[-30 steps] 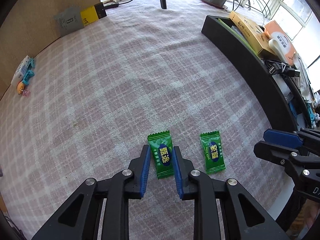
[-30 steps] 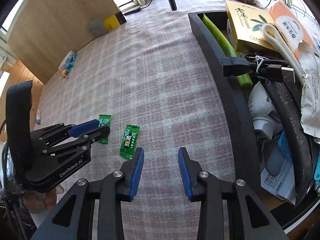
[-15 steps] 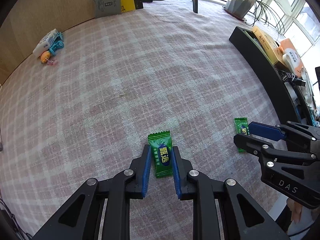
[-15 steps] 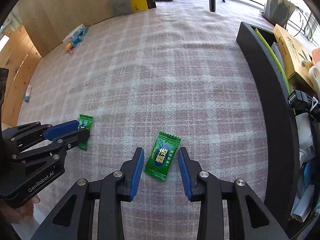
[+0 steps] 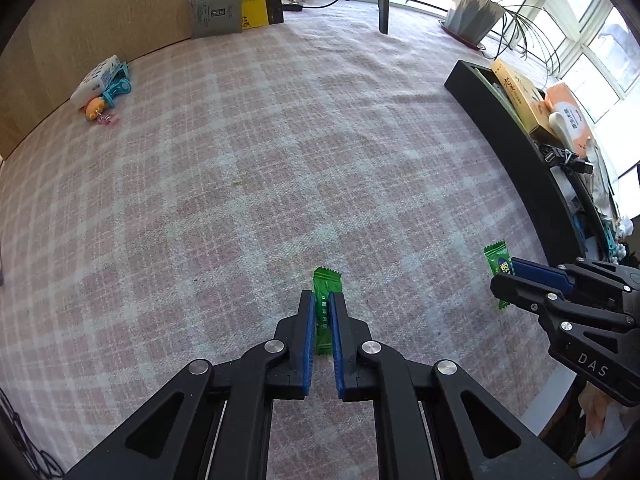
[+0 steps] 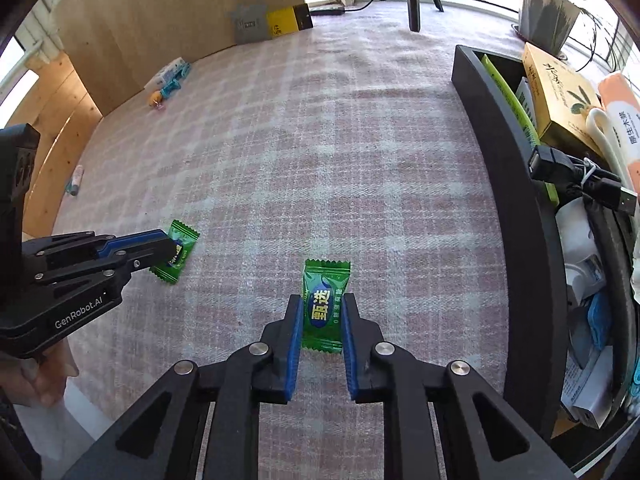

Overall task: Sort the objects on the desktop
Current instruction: 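Carry the green candies into the organizer tray with both tools and release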

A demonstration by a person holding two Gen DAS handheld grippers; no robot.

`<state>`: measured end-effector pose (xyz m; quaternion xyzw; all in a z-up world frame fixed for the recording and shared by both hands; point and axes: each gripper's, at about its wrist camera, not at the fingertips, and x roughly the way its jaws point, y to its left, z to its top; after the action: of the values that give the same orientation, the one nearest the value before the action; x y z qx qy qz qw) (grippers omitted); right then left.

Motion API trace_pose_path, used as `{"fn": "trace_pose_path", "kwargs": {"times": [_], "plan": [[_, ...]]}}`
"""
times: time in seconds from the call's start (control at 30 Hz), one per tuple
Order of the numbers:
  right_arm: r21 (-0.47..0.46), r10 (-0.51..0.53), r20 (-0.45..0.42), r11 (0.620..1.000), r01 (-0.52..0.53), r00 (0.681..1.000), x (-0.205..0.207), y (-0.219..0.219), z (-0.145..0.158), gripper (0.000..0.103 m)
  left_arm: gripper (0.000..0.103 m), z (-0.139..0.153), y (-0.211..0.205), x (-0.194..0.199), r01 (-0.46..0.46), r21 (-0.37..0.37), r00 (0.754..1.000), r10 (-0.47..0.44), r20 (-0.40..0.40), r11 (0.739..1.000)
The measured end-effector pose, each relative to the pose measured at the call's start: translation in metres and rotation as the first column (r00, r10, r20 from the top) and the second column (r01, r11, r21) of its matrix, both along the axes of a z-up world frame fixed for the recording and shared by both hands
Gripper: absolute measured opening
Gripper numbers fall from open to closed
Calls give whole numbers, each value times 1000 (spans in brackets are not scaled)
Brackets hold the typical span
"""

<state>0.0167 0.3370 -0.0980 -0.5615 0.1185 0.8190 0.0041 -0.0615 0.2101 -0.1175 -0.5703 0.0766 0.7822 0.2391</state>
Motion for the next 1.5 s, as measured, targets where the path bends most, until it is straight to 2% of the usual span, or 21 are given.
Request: {"fn": "trace_pose_path", "kwargs": {"times": [0.13,0.3,0.47,0.57,0.6,0.67,0.73,0.8,0.83,0.93,0.97,1.0,1.07,1.2,1.33,1.5], "plan": [[-26,-50,-35,998,49,998,24,19,18,17,6,2,7,0,-1,-10,1000,1,-11,1000],[-60,-111,-70,992,107,991,46,44,33,17,6,4,-6,6,-24,-17,999,24,-24,1000],[-75,-141,-106,988,133,984,64,58,49,16,6,11,-13,9,-41,2,999,41,-17,999],[-80,-162,-102,985,154,982,73,72,51,16,7,8,-6,9,-23,-28,1000,23,-15,999],[-83,-167,-102,984,159,981,74,75,51,16,9,4,-3,8,-18,-42,1000,18,-9,999],[-84,-169,-104,983,161,980,76,77,51,17,32,-6,0,6,-29,-67,999,30,11,997],[-85,-167,-108,984,158,980,78,77,52,16,37,-13,4,6,-25,-72,999,27,20,997],[-82,-159,-108,985,151,981,80,76,52,16,37,-15,7,7,-28,-82,1000,28,-1,996],[-79,-157,-107,986,149,982,80,76,52,16,37,-16,9,8,-20,-92,1000,19,-11,996],[-75,-156,-102,986,149,982,84,80,51,16,21,-17,13,8,-14,-119,999,8,-51,993],[-74,-160,-102,985,153,982,84,82,51,16,19,-17,13,8,-17,-116,999,11,-45,993],[-73,-165,-103,985,158,981,86,84,52,16,11,-17,13,7,-19,-111,999,15,-37,994],[-72,-176,-106,983,169,979,91,91,55,16,6,-15,13,9,-13,-94,1000,11,-19,996],[-64,-211,-111,977,205,971,104,107,62,16,6,2,21,18,12,-42,1000,-13,-18,999],[-72,-269,-99,962,263,958,121,131,65,17,6,29,49,32,90,26,996,-89,-33,996],[-73,-354,-88,935,348,931,142,160,66,17,6,63,115,57,240,112,970,-235,-61,964]]}}
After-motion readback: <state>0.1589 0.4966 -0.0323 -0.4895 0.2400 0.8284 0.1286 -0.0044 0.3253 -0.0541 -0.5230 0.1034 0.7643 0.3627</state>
